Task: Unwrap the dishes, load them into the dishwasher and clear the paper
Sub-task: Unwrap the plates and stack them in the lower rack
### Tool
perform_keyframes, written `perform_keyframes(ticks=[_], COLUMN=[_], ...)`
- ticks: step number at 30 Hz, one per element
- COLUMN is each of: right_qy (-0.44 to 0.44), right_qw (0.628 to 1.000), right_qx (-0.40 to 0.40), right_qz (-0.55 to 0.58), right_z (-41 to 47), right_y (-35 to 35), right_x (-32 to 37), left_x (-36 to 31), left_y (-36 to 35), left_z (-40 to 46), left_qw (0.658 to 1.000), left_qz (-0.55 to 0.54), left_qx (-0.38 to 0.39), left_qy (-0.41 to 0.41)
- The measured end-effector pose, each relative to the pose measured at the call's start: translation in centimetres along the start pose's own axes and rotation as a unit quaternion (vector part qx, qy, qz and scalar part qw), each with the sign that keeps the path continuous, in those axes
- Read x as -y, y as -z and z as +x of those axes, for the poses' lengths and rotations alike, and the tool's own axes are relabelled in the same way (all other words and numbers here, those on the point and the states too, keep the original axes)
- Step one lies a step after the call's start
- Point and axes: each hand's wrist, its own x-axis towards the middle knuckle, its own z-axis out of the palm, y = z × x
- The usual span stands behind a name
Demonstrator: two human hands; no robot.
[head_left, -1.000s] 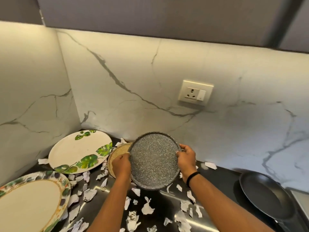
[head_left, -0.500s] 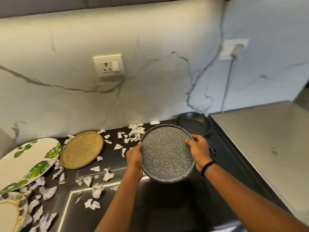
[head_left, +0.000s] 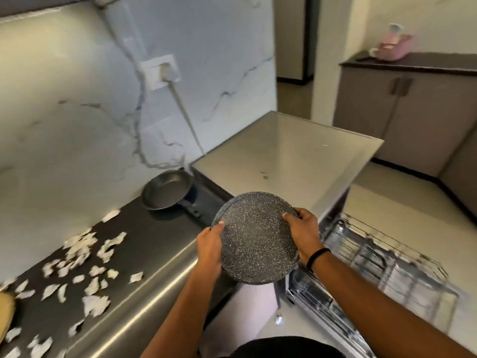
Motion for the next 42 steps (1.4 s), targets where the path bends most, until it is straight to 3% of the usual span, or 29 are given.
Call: perform_keyframes(ticks=[7, 15, 24, 33, 37, 42], right_qy=[-0.025, -0.028, -0.078, -0.206, -0.251, -0.29], right_qw=[0.985, 0.949, 0.933, 0.923, 0.92, 0.919], right_qx=[-0.143, -0.279, -0.331, -0.318, -0.295, -0.26], right_qz=[0.096, 0.144, 0.12, 0.061, 0.067, 0.053], right_z=[-0.2, 1.3, 7.2, 14.0, 17.2, 20.7], right_y=[12.6, 24.3, 31.9, 35.7, 37.0, 37.1], right_x=[-0.5, -1.1, -3.4, -10.3, -16.5, -24.0], left_x=[2.6, 5.5, 11.3, 19.0, 23.1, 28.7], left_y=[-11.9, -25.2, -36.5, -41.6, -43.0, -43.2], left_z=[-0.1, -1.3, 2.6, 6.4, 8.1, 11.7], left_qw=[0.982, 0.922, 0.859, 0.836, 0.86, 0.918], left_qz=[0.128, 0.265, 0.354, 0.405, 0.394, 0.324], left_qx=[0.142, 0.283, 0.359, 0.321, 0.261, 0.154], left_qy=[0.006, 0.007, 0.086, 0.184, 0.192, 0.167])
